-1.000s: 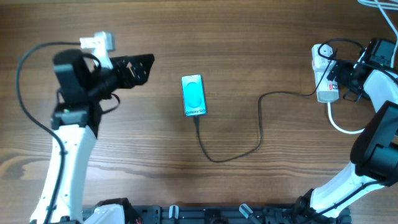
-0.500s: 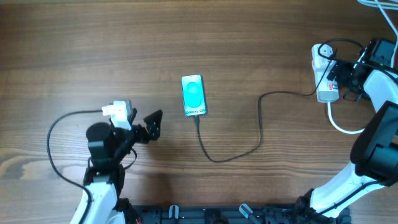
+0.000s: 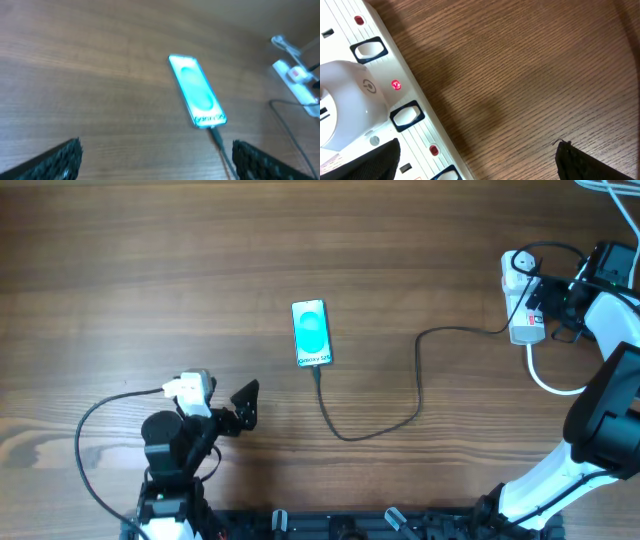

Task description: Plug charger to phone and switch on socket

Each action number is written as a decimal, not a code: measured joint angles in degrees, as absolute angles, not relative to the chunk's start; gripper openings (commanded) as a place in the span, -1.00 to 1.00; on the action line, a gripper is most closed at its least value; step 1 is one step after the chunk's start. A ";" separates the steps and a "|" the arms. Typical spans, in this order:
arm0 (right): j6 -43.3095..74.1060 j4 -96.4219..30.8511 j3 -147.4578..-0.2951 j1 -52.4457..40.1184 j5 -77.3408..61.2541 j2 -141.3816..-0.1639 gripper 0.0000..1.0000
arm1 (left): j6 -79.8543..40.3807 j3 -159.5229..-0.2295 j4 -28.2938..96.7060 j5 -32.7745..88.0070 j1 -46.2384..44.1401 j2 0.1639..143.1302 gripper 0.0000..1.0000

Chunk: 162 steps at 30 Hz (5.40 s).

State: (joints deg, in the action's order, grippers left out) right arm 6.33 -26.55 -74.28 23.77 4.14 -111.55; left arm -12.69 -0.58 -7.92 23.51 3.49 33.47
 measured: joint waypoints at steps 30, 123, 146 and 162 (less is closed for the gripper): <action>6.33 -26.52 -74.28 23.77 4.16 -111.55 0.99 | -10.52 -0.49 3.11 10.46 3.46 0.84 1.00; 7.09 -8.95 -33.26 0.10 3.79 -69.38 1.00 | -10.35 -0.49 3.09 10.28 3.46 0.84 1.00; 10.44 6.92 -17.43 -3.84 -0.05 -69.38 0.99 | -10.13 -0.49 3.09 10.28 3.46 0.84 1.00; 10.44 15.55 -7.01 -3.84 -2.20 -64.12 1.00 | -10.13 -0.49 3.09 10.28 3.46 0.84 1.00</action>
State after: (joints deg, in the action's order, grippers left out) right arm 10.44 15.55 -7.01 -3.84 -2.20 -64.12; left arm -10.13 -0.49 3.09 10.28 3.46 0.84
